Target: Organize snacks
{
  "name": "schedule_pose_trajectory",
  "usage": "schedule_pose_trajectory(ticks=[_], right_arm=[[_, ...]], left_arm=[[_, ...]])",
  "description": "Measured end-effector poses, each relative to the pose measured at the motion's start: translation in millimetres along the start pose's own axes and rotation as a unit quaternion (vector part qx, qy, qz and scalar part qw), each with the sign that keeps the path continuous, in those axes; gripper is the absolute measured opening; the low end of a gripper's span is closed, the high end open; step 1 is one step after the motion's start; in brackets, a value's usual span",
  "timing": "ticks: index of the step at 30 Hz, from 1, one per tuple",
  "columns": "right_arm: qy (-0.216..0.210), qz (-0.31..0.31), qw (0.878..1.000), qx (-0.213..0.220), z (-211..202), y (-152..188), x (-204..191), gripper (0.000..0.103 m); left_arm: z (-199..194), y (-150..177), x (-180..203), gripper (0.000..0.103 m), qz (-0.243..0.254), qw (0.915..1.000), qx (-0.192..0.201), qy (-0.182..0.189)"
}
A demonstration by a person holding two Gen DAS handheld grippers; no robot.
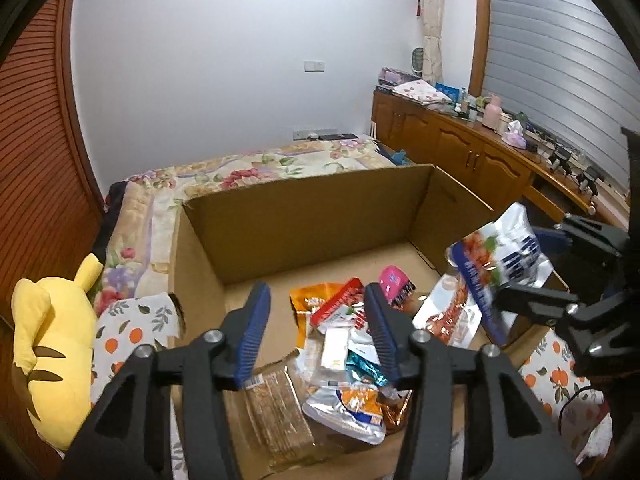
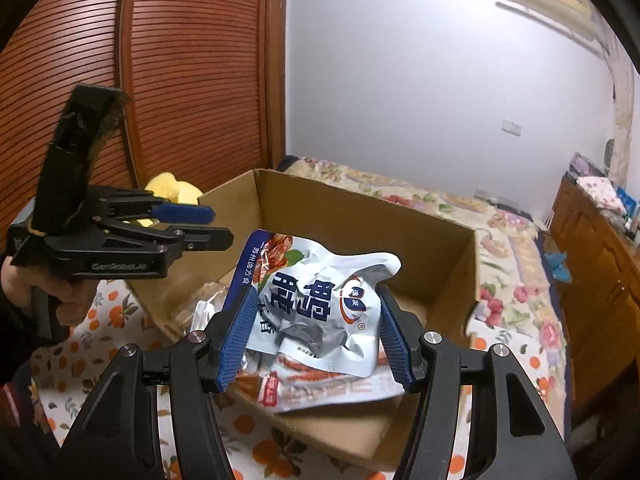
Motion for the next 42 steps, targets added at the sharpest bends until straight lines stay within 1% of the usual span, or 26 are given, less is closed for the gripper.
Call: schedule_pose_trajectory(ticks=[6,14,17,19,21,22,24,28,32,34,38,39,40,42], right_arm=[[-0.01,0.006,1.0,-0.022,23,-4,-1,0.061],[-0.025,0.022,0.998,-0.061,50,1,-2,0.062],[-0.031,0.032,0.997,-0.068,52,2,-1,0.063],[-0.031,0.034,0.997,-0.068,51,0,0,0.061],[-0.027,0.034,0.997,-0.07,53,-1,1,0.062],[-0.024,0.034,0.997,-0.071,52,-1,2,0.066],[-0.024,0.037,0.997,-0.067,51,-2,1,0.066],[-0.022,0.045,0.997,-0.058,44,-2,2,0.066],[-0.024,0.068,0.996,-0.044,32,0,7,0.066],[-0.02,0.075,0.996,-0.039,24,2,10,0.066],[-0.002,0.077,0.997,-0.021,1,3,12,0.067],[0.003,0.078,0.997,-0.014,-6,3,11,0.068],[0.006,0.078,0.997,-0.01,-12,3,10,0.072],[0.014,0.074,0.997,0.001,-25,2,9,0.074]], left_arm=[[-1,-2,-7,0.05,-0.007,0.9999,0.006,-0.008],[-1,0,-12,0.052,-0.011,0.9998,0.01,-0.015],[-1,1,-12,0.054,-0.011,0.9998,0.009,-0.014],[-2,1,-13,0.056,-0.012,0.9998,0.009,-0.015],[-3,1,-12,0.063,-0.014,0.9998,0.01,-0.014],[-3,1,-11,0.066,-0.015,0.9997,0.012,-0.013],[-6,1,-10,0.071,-0.014,0.9997,0.016,-0.013],[-12,2,-7,0.072,-0.012,0.9994,0.025,-0.02],[-20,5,-5,0.074,-0.02,0.9993,0.027,-0.019],[-26,6,-2,0.078,-0.026,0.9992,0.027,-0.015],[-42,7,9,0.079,-0.021,0.9989,0.037,-0.023],[-45,8,11,0.079,-0.018,0.9988,0.038,-0.025],[-50,9,14,0.079,-0.016,0.9986,0.042,-0.026],[-61,11,21,0.079,-0.013,0.9982,0.051,-0.028]])
Point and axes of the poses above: each gripper's, at about its wrist camera, not at the fingertips, and z roughly the way its jaws point, x to its right, y to its underside, the point moved 8 cm from there along z, roughly the way its jaws point, and after that the axes turned 5 degrees about -z, right-handed, at the moved point
